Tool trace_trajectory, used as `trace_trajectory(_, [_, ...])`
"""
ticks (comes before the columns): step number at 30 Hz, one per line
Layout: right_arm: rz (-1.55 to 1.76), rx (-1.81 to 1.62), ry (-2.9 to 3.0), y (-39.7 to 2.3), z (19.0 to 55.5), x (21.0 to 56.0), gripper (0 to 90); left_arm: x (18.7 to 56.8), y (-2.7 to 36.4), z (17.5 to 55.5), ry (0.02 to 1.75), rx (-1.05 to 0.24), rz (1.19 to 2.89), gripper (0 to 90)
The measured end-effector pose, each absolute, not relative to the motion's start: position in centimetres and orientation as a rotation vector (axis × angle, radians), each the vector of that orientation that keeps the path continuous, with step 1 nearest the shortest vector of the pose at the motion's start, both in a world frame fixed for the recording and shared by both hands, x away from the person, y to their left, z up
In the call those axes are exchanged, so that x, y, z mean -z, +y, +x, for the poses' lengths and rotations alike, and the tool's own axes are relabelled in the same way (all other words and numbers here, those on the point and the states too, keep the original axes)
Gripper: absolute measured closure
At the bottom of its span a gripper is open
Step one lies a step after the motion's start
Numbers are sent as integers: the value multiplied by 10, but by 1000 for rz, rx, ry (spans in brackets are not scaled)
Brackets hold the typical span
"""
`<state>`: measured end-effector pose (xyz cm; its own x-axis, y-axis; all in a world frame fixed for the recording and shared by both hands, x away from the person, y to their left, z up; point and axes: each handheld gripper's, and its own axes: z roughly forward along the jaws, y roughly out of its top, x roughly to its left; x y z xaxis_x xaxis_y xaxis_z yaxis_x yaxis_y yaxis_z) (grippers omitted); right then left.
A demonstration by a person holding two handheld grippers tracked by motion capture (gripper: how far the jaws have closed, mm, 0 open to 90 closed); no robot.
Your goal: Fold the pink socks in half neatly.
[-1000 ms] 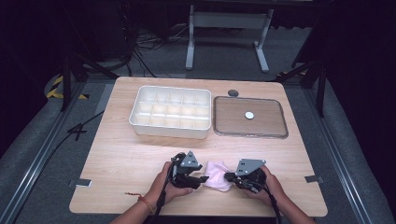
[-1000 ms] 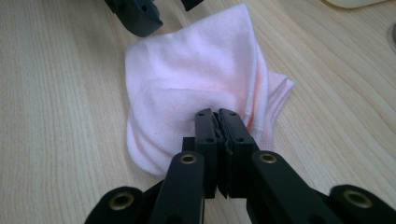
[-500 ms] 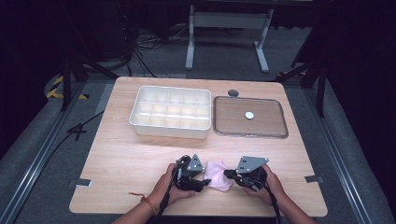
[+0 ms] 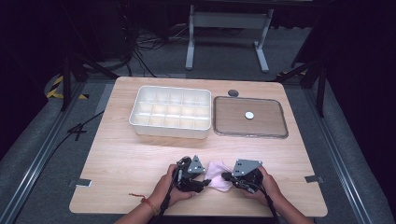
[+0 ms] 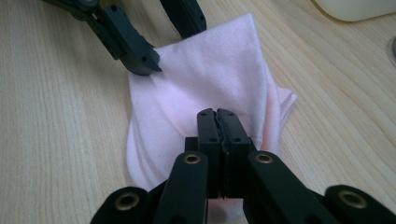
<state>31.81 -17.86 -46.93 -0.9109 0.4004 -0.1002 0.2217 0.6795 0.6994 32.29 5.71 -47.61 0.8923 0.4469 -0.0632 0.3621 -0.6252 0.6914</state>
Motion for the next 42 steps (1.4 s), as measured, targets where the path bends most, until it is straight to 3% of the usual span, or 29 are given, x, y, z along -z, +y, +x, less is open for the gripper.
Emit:
trace_trajectory(9, [507,-1068,2642,-177,319,471,896,478,59,326,592,-16,2264,675])
trace_trajectory(16, [520,-1074,2639,-175,321,471,896,472,56,322,556,-65,2258,826])
trace_trajectory(42, [584,-1122,2553,-153,336,477,896,463,54,319,526,-163,2270,825])
